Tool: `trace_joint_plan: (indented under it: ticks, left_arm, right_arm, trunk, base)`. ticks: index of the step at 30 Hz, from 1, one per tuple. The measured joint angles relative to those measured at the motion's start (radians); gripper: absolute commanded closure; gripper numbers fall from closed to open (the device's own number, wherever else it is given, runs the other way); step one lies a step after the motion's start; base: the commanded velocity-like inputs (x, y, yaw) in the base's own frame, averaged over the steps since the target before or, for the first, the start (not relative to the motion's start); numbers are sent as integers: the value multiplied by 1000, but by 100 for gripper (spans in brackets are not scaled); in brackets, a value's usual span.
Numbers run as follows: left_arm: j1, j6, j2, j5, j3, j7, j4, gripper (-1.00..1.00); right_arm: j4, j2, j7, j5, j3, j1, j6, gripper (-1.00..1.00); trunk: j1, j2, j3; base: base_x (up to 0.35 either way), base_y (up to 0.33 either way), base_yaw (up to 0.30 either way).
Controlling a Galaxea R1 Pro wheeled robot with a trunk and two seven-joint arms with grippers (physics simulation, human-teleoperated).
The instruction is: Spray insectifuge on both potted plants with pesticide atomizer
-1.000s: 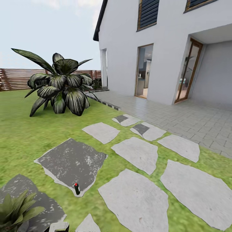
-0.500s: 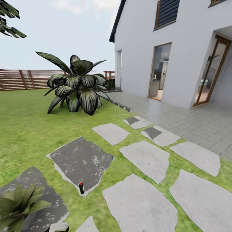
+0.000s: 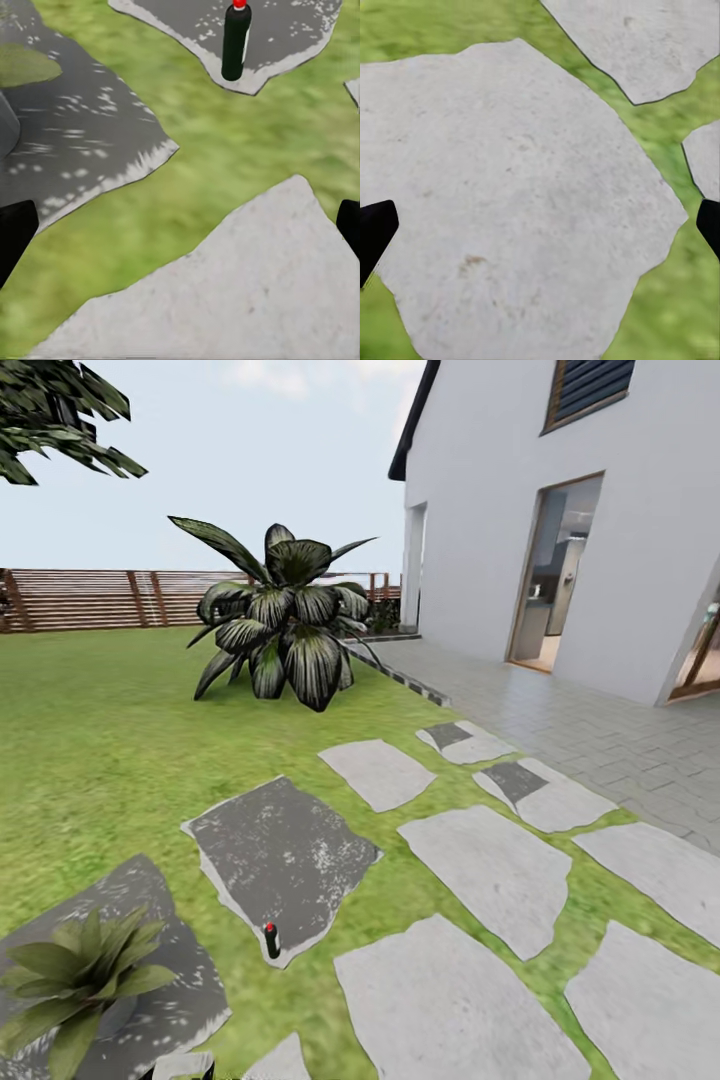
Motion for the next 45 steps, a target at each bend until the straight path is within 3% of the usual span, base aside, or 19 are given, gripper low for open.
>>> trace_joint_plan:
  ticks: [12,31,45]
  left_arm:
    - [0,0,-1,0,-1,0,0,-100]
    - [-1,0,-2,0,-2,0,1,-100]
    - [0,1,-5,3,-2,-1,-6,-100]
  right_arm:
    - [-1,0,0,0,0,0,0,-100]
    - [-2,-2,3,0,1,1,-1,-100]
    - [6,-2,-1,0,-2,-1,-1,-100]
  trunk:
    - [0,0,-5]
    - [0,0,-6]
    - [0,0,-6]
  base:
    - [19,-11,254]
    - [225,-161,9]
    - [15,-9,0]
